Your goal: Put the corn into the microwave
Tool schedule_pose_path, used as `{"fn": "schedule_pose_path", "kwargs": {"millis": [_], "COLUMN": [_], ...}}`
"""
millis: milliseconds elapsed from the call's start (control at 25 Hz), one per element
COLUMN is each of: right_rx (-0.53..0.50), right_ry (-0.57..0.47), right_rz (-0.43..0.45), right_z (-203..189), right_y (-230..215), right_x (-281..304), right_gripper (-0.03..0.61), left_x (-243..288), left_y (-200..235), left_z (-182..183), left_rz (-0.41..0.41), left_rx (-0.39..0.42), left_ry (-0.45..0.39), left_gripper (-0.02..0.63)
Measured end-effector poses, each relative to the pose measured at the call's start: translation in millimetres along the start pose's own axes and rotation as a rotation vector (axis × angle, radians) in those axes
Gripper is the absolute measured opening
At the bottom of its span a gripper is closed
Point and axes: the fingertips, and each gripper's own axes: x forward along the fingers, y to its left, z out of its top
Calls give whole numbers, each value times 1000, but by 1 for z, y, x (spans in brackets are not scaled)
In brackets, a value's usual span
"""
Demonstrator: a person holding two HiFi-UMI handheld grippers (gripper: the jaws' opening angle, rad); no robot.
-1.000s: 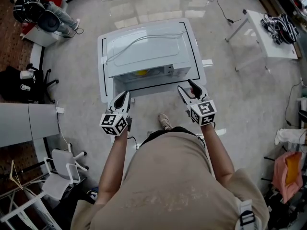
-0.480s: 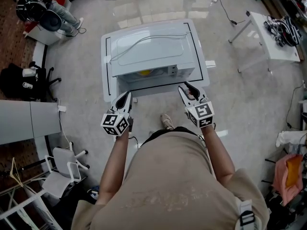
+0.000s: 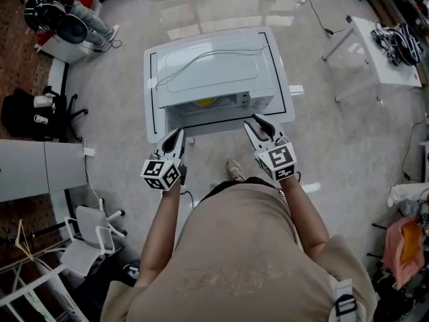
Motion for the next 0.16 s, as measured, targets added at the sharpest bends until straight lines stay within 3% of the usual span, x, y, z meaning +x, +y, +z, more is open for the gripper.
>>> {"fn": "schedule_pose_path", "kwargs": {"millis": [160], "right_rx": [10], "right_ry": [20], "right_rz": [-1], "right_z": [-9], "right_y": [-3], "right_x": [0], "right_gripper": [118], "left_x": [1], "left_y": [-4], "left_z": [-1], "left_rz": [-7], "left_rx": [-3], "left_ry": [3], "left_gripper": [2]}}
